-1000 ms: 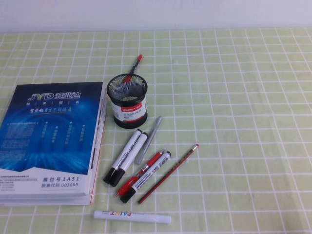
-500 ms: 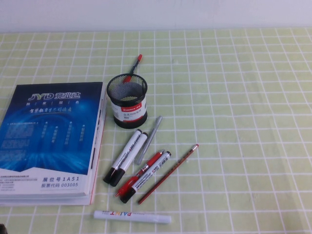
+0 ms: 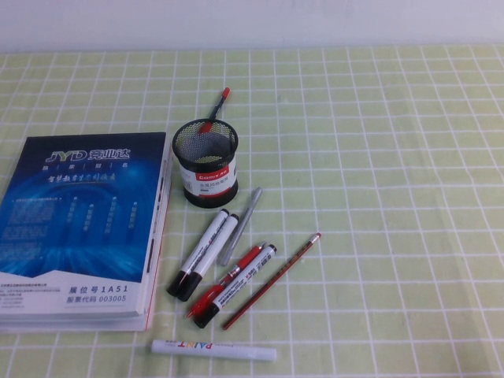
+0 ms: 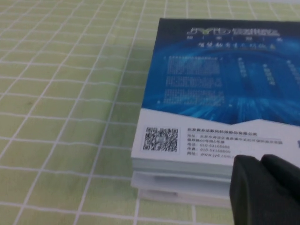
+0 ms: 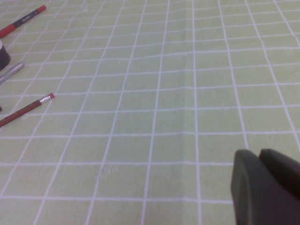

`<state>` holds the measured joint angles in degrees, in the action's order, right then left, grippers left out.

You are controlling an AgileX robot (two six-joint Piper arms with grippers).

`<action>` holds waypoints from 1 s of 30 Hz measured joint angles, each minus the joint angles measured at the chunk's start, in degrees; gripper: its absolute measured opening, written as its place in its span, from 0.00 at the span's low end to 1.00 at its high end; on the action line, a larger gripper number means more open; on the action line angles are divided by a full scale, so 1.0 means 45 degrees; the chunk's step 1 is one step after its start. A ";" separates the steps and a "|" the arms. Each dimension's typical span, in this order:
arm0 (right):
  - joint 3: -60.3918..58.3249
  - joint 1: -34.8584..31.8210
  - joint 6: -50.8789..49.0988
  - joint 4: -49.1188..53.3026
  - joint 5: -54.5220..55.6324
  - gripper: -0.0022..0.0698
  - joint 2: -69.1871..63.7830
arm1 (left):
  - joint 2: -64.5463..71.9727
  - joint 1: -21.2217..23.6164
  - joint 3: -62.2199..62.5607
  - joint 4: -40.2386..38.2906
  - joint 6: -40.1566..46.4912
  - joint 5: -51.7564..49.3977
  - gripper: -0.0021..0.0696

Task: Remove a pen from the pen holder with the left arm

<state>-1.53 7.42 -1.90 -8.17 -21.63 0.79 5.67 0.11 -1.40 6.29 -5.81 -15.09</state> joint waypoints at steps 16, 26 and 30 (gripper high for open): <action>0.0000 0.0000 0.0000 0.0000 0.0000 0.01 0.0000 | -0.0032 0.0111 0.0000 -0.0025 0.0345 -0.0545 0.03; 0.0000 0.0000 0.0000 0.0000 0.0000 0.01 0.0000 | -0.1344 0.0087 0.0000 -0.0025 0.0397 -0.0966 0.03; 0.0000 0.0000 0.0000 0.0000 0.0000 0.01 0.0000 | -0.1344 -0.0358 0.0000 -0.0025 0.0397 -0.0966 0.03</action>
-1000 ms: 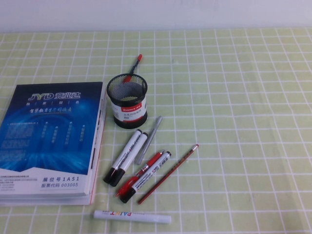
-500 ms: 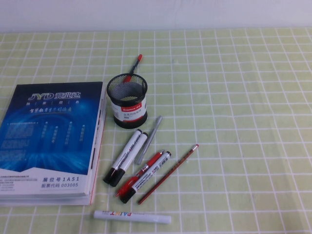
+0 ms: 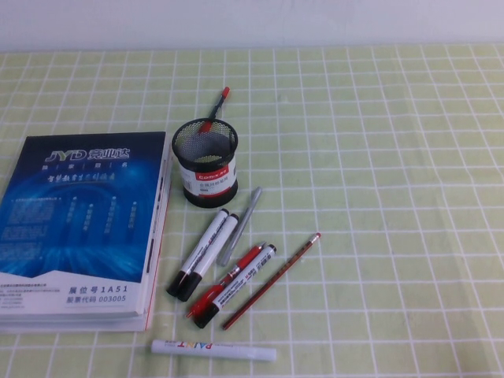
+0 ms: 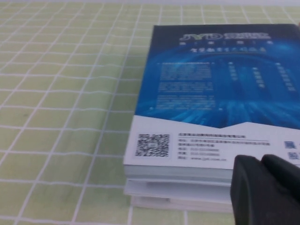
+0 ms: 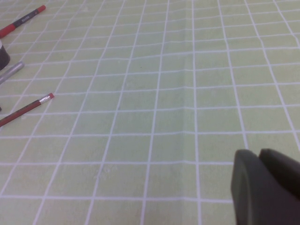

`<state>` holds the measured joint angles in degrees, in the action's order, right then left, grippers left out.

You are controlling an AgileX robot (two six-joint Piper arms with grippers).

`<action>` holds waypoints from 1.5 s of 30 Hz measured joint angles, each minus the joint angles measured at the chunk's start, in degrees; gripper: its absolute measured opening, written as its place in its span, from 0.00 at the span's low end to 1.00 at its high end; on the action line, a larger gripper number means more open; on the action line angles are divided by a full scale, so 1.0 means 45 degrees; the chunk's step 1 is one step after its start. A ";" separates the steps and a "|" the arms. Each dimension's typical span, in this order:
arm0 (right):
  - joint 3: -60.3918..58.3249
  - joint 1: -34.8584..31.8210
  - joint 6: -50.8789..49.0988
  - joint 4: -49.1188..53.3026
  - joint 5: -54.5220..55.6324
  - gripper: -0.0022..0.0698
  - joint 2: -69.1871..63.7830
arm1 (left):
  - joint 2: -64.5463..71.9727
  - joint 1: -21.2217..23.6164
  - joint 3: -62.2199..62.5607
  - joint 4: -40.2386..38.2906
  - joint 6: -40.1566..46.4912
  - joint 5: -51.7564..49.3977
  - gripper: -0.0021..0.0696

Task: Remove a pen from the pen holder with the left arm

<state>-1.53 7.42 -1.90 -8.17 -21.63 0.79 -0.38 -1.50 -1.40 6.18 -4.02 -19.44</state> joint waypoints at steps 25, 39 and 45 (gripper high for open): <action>0.0000 0.0000 0.0000 0.0000 0.0000 0.01 0.0000 | -0.0019 -0.0672 0.0000 0.0000 0.0086 0.0000 0.03; 0.0000 0.0000 0.0000 0.0000 0.0000 0.01 0.0000 | -0.0019 -0.0672 0.0000 0.0000 0.0108 0.0000 0.03; 0.0000 0.0000 0.0000 0.0000 0.0000 0.01 0.0000 | -0.0019 -0.0672 0.0000 0.0000 0.0108 0.0000 0.03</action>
